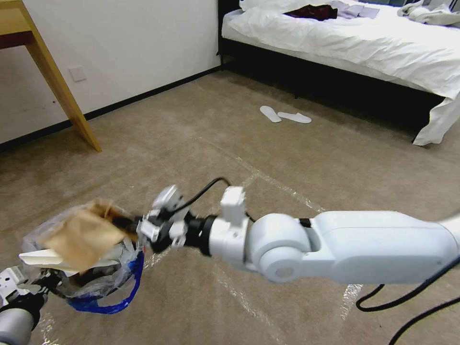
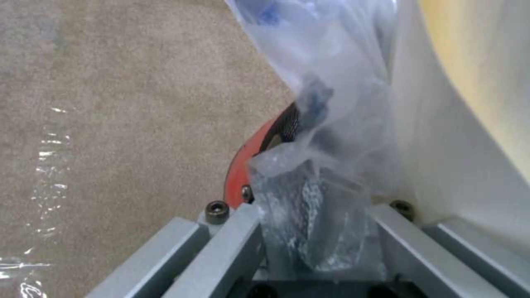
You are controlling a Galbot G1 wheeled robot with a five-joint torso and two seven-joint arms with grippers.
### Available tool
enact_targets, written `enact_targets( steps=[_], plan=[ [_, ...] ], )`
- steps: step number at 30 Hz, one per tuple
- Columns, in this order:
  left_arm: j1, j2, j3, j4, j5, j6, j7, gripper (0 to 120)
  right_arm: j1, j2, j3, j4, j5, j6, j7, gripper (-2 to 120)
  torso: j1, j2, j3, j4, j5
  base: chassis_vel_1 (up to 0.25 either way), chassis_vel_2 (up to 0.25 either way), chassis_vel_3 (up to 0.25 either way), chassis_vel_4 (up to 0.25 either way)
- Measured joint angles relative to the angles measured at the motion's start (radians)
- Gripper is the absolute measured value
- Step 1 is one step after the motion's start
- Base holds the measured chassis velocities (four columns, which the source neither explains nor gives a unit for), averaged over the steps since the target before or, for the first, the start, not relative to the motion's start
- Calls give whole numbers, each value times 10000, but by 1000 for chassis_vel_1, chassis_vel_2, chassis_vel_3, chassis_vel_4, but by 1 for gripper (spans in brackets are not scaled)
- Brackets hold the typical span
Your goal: Pick up the trash bin and place the garbage on the floor into it.
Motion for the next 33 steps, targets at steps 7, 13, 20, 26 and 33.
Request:
enact_targets(
  steps=[7, 13, 20, 26, 33],
  plan=[
    [-7, 23, -5, -37, -16, 3, 17, 0, 685, 1833, -644, -936, 416, -326, 246, 0, 0, 0, 0, 4, -3, 0, 0, 0, 0],
    [-19, -8, 24, -50, -14, 3, 29, 0, 757, 2821, -976, -1767, 522, -528, 503, 0, 0, 0, 0, 3, -2, 0, 0, 0, 0],
    [-51, -29, 86, -83, -3, 3, 35, 0, 628, 3013, -1097, -2270, 317, -807, 687, 0, 0, 0, -1, 1, 0, 0, 0, 0, 0],
    [-62, -50, 116, -202, -8, 6, 35, 0, 476, 3297, -1258, -3049, 78, -1054, 870, 0, -1, 0, -1, 1, 1, 0, 0, 0, 0],
    [-62, -45, 98, -215, -20, 9, 40, 0, 479, 3690, -1441, -3706, -55, -1198, 921, 0, 0, -1, 0, 2, 0, 0, 0, 0, 0]
  ],
)
